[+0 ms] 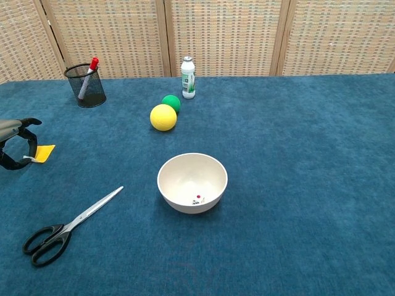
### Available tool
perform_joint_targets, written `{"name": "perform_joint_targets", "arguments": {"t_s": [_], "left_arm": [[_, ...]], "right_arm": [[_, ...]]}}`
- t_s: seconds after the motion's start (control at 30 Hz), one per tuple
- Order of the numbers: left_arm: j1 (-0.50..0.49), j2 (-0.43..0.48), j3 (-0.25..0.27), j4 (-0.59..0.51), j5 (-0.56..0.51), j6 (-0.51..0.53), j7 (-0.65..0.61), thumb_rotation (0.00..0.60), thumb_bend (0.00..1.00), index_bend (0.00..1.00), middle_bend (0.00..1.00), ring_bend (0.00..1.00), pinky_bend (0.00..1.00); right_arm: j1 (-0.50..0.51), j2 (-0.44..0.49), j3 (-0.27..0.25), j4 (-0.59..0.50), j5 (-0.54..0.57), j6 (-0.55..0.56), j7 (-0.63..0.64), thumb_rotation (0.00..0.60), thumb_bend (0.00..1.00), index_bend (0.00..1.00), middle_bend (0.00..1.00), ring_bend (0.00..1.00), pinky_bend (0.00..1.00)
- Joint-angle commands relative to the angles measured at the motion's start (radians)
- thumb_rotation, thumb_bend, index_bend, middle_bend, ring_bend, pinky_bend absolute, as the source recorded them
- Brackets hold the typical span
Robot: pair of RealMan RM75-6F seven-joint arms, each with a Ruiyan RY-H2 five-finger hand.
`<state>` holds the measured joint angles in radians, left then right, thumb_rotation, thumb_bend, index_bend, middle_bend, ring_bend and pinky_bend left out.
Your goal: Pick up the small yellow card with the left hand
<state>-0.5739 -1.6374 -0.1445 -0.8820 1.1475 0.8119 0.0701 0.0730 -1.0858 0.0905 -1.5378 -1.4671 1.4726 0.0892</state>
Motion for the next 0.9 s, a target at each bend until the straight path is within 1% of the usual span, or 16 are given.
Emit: {"name": "perform_joint_targets", "arguments": {"t_s": [0.03, 0.17, 0.33, 0.53, 0.63, 0.73, 0.83, 0.9], "left_arm": [[0.0, -0.001, -0.002, 0.0, -0.002, -0.001, 0.001, 0.6, 0.46, 0.6, 0.0, 0.0, 0.0], [-0.007, -0.008, -0.015, 0.011, -0.012, -0.003, 0.005, 0.6, 0.46, 0.67, 0.0, 0.0, 0.0], [-0.042, -0.019, -0.053, 0.038, -0.045, -0.038, 0.01, 0.6, 0.47, 0.72, 0.0, 0.0, 0.0], [-0.12, -0.014, -0.125, 0.07, -0.123, -0.095, 0.07, 0.6, 0.47, 0.74, 0.0, 0.0, 0.0], [-0.159, -0.009, -0.166, 0.078, -0.162, -0.103, 0.093, 0.6, 0.48, 0.74, 0.0, 0.0, 0.0], [-0.178, 0.006, -0.196, 0.057, -0.196, -0.097, 0.109, 0.6, 0.48, 0.74, 0.0, 0.0, 0.0], [-0.177, 0.031, -0.2, 0.018, -0.205, -0.077, 0.124, 0.6, 0.47, 0.74, 0.0, 0.0, 0.0], [-0.16, 0.065, -0.195, -0.037, -0.198, -0.053, 0.121, 0.6, 0.43, 0.71, 0.0, 0.0, 0.0]], "right_arm": [[0.0, 0.0, 0.0, 0.0, 0.0, 0.0, 0.002, 0.6, 0.0, 0.0, 0.0, 0.0, 0.0], [0.0, 0.0, -0.001, 0.0, -0.002, 0.0, 0.004, 0.6, 0.0, 0.0, 0.0, 0.0, 0.0], [0.002, -0.002, -0.002, 0.002, -0.002, -0.003, 0.001, 0.6, 0.0, 0.0, 0.0, 0.0, 0.0], [0.006, -0.006, 0.0, 0.008, 0.008, -0.015, -0.001, 0.6, 0.0, 0.0, 0.0, 0.0, 0.0], [0.009, -0.009, 0.002, 0.014, 0.018, -0.025, -0.003, 0.6, 0.0, 0.0, 0.0, 0.0, 0.0], [0.012, -0.011, 0.005, 0.018, 0.026, -0.032, -0.003, 0.6, 0.0, 0.0, 0.0, 0.0, 0.0], [0.013, -0.012, 0.006, 0.019, 0.027, -0.033, -0.003, 0.6, 0.0, 0.0, 0.0, 0.0, 0.0], [0.013, -0.013, 0.005, 0.02, 0.027, -0.034, -0.004, 0.6, 0.0, 0.0, 0.0, 0.0, 0.0]]}}
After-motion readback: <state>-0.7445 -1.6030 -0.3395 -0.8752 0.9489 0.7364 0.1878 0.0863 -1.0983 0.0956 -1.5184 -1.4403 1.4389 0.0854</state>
